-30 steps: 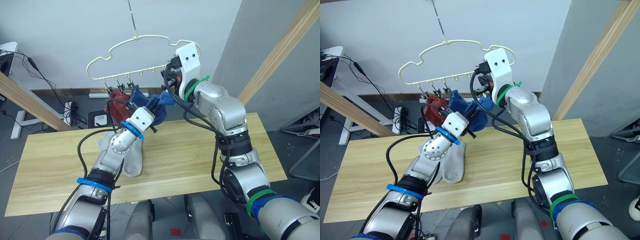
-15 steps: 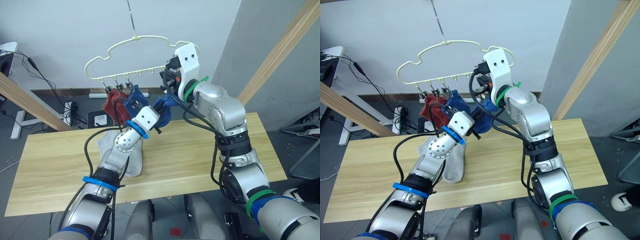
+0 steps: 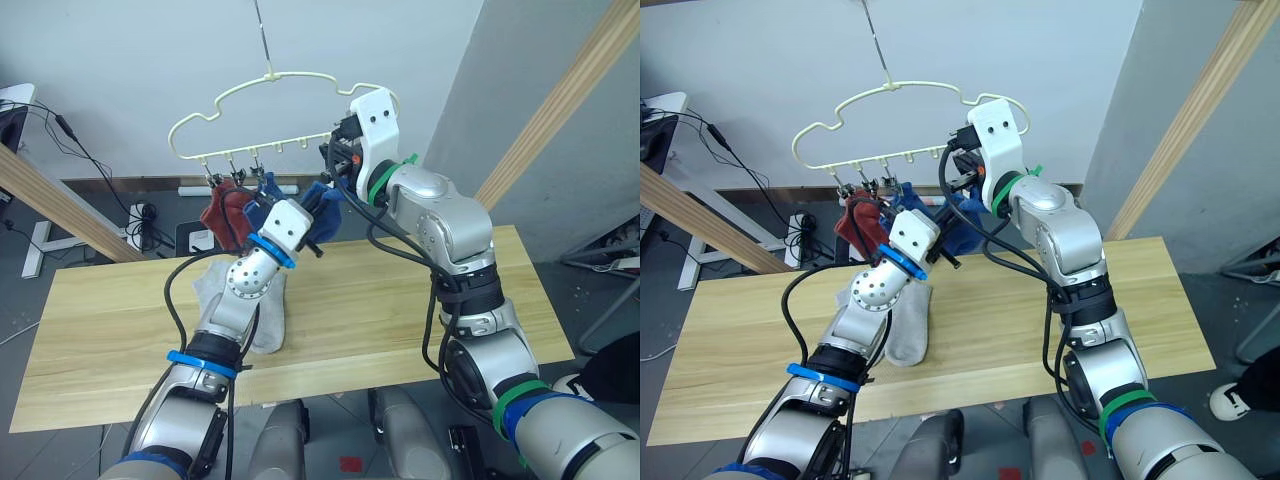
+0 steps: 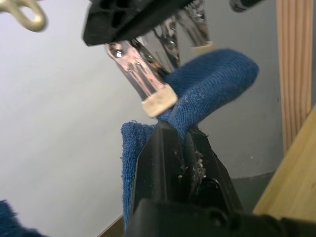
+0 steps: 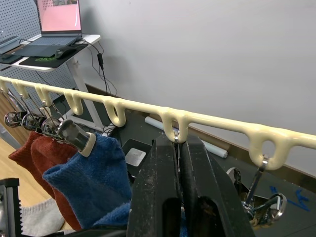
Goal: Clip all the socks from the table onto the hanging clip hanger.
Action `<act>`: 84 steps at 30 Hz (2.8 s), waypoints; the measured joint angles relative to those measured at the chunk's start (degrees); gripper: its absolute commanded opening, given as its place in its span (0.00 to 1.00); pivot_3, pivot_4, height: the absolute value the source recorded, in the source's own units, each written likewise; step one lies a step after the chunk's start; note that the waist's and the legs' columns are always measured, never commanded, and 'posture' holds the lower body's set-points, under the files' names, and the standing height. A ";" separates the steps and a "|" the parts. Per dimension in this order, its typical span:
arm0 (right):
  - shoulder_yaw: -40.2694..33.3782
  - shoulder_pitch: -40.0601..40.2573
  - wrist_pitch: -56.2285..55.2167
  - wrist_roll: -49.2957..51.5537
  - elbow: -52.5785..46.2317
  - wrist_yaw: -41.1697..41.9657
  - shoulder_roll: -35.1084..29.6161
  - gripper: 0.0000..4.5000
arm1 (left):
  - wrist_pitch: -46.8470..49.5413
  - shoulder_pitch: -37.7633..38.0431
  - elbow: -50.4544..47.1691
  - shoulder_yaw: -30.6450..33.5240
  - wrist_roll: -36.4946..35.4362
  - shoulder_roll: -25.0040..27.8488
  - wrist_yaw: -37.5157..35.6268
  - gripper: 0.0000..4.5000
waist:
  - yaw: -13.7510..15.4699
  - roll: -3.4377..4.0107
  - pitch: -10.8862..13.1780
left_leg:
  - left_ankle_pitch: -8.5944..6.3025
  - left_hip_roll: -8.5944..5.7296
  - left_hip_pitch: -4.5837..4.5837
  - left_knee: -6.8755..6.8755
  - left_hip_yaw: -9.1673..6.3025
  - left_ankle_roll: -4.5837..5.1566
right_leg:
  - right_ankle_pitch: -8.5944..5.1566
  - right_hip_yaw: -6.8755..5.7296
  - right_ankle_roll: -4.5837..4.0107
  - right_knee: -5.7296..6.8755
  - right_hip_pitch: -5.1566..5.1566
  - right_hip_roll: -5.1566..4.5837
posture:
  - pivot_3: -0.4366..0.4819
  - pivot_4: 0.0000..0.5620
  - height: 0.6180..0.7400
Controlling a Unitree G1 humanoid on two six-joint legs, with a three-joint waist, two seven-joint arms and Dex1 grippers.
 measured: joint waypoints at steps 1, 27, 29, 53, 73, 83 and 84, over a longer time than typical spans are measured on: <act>0.00 0.00 0.00 0.00 0.00 0.00 -0.01 0.00 | 0.00 0.00 0.00 0.00 -0.02 -0.03 0.03 0.01 | 0.00 0.00 0.00 | 0.00 0.00 0.00 0.00 0.00 0.00 | 0.00 0.00 0.00 0.00 0.00 0.00 | 0.38 0.54 1.00; 2.39 8.77 7.72 4.69 -19.91 5.21 -7.80 0.51 | 12.84 7.05 -11.67 0.12 -12.89 0.98 -14.46 0.34 | -0.03 0.00 0.00 | 0.00 0.03 -0.02 0.02 -0.04 0.00 | 0.00 -0.02 0.00 0.00 0.02 0.03 | 0.38 0.55 1.00; 2.46 9.87 8.38 5.59 -22.35 6.01 -9.44 0.51 | 16.35 8.47 -14.91 0.77 -15.83 3.19 -17.89 0.34 | -0.06 0.00 0.00 | 0.00 0.04 -0.02 0.02 -0.03 0.00 | 0.00 -0.01 0.00 0.00 0.02 0.03 | 0.38 0.56 1.00; 4.97 8.68 -2.77 -2.28 -7.99 0.15 -10.05 0.51 | 53.56 -0.19 -30.94 10.46 -41.33 19.73 -35.68 0.34 | 0.11 0.00 0.01 | 0.00 0.05 -0.01 0.01 0.00 0.00 | -0.01 -0.01 0.00 -0.06 0.04 0.20 | 0.40 0.54 1.00; 5.80 4.07 -10.99 -8.06 2.42 -1.99 -8.30 0.51 | 54.14 -1.00 -30.98 10.46 -40.85 18.98 -34.96 0.34 | 0.12 0.00 0.01 | 0.01 0.05 -0.01 0.01 0.00 -0.02 | 0.00 -0.01 0.00 -0.04 0.02 0.19 | 0.41 0.52 1.00; 5.55 3.16 -12.35 -7.93 5.33 -1.52 -5.81 0.51 | 54.46 -1.06 -31.34 10.48 -40.87 18.85 -34.94 0.34 | 0.07 0.00 0.01 | 0.01 0.06 -0.01 0.02 0.01 -0.02 | 0.00 0.01 0.00 -0.02 0.01 0.19 | 0.41 0.53 1.00; 5.50 2.46 -12.35 -7.88 5.64 -1.43 -5.54 0.51 | 54.60 -1.06 -31.37 10.48 -40.87 18.81 -34.94 0.34 | 0.07 0.00 0.01 | 0.01 0.06 -0.01 0.02 0.01 -0.02 | 0.00 0.01 0.00 -0.02 0.01 0.19 | 0.41 0.53 1.00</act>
